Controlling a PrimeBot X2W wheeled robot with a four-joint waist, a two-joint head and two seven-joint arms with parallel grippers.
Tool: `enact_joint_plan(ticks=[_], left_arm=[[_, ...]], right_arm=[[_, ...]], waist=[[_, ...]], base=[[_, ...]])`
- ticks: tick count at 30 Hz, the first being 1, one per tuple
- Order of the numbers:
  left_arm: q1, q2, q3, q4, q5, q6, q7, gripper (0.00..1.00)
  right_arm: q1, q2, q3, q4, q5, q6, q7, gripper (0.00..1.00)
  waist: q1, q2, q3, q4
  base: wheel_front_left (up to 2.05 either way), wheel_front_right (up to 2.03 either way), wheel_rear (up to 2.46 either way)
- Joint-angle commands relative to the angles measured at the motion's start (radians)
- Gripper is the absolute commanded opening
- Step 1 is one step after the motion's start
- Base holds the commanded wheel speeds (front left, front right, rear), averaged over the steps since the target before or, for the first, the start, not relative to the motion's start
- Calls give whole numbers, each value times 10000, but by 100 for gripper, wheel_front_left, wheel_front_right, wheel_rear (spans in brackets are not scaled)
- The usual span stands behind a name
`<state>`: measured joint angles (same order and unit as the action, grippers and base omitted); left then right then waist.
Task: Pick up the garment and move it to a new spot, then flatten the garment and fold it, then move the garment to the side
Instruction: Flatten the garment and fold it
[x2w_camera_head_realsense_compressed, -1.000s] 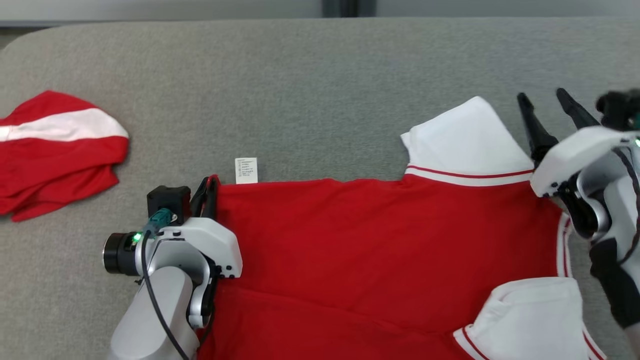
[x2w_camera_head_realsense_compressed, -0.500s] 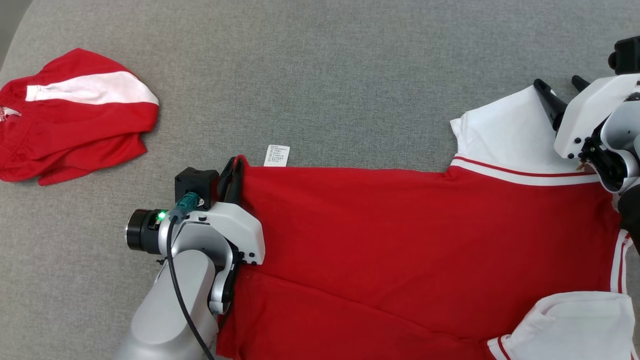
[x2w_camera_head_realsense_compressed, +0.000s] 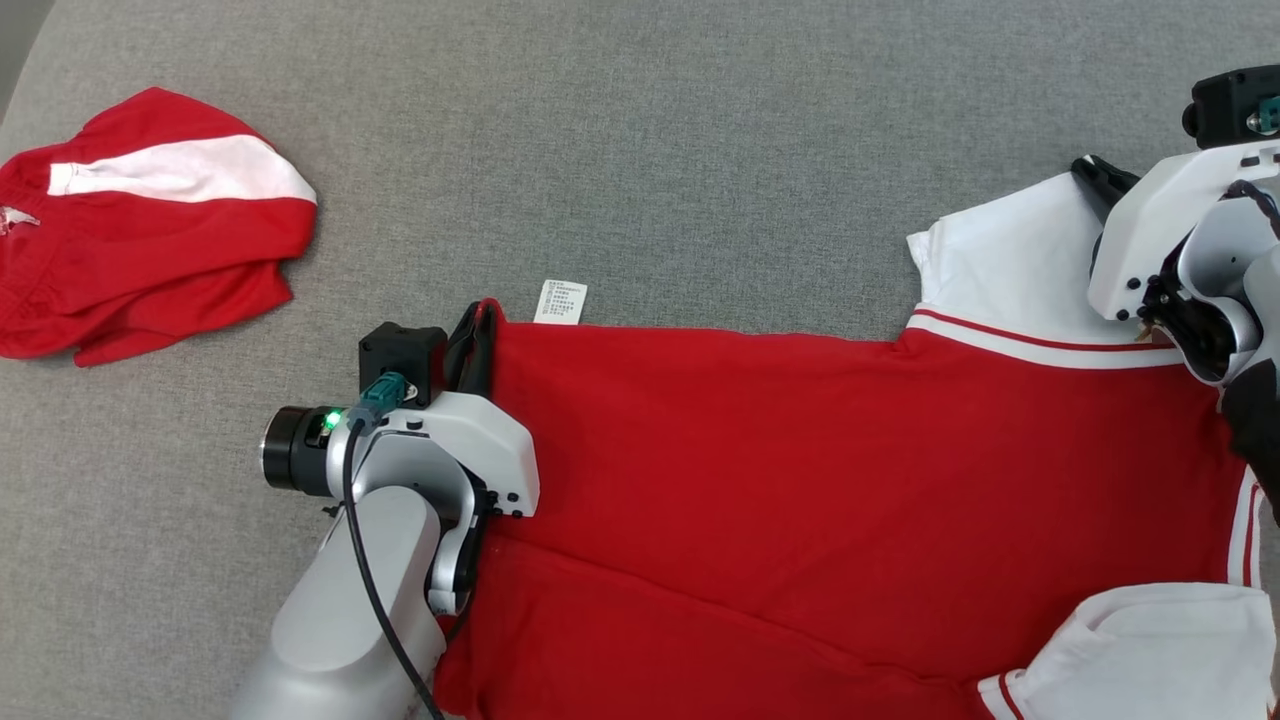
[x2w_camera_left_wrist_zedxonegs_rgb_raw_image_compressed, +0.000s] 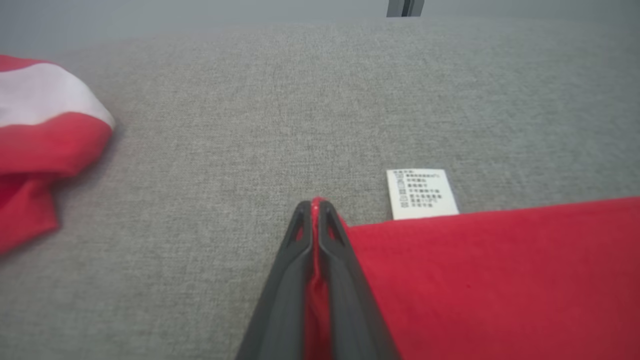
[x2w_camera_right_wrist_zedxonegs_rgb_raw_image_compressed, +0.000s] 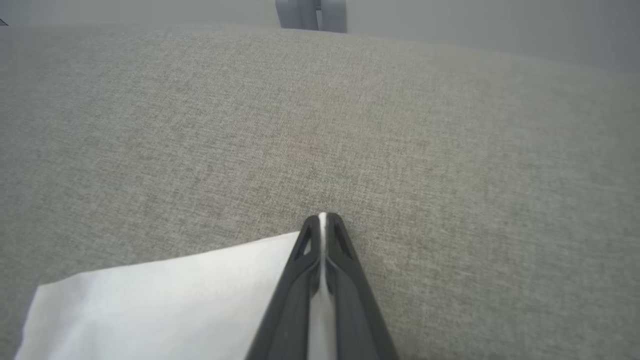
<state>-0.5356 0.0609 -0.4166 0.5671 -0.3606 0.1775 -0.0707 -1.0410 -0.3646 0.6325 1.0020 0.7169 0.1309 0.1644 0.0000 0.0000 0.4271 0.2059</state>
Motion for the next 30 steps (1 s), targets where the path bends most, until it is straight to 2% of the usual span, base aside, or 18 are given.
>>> enact_joint_plan(ticks=[1, 11, 13, 22, 30], left_arm=[[-118, 73, 40, 96, -60, 62, -47, 0], [-507, 320, 267, 485, -291, 1, -86, 0], [-649, 356, 408, 575, -368, 112, -171, 0], [-1234, 210, 737, 1200, -862, 40, -251, 0], [-1367, 121, 683, 1520, -1065, -115, -528, 0]], right_arm=[[-79, -177, 182, 17, 124, -1, -240, 0], [-448, -410, 1024, -18, 406, -1, -1904, 0], [-513, -419, 1145, -2, 435, -1, -2274, 0], [-816, -404, 1532, 280, 626, -1, -3754, 0], [-450, -302, 2057, -42, 882, -1, -4254, 0]], waist=[[0, 0, -29, -41], [0, 0, -166, -368], [0, 0, -183, -428], [0, 0, -296, -572], [0, 0, -477, -773]], base=[[0, 0, 0], [0, 0, 0], [0, 0, 0], [0, 0, 0], [0, 0, 0]])
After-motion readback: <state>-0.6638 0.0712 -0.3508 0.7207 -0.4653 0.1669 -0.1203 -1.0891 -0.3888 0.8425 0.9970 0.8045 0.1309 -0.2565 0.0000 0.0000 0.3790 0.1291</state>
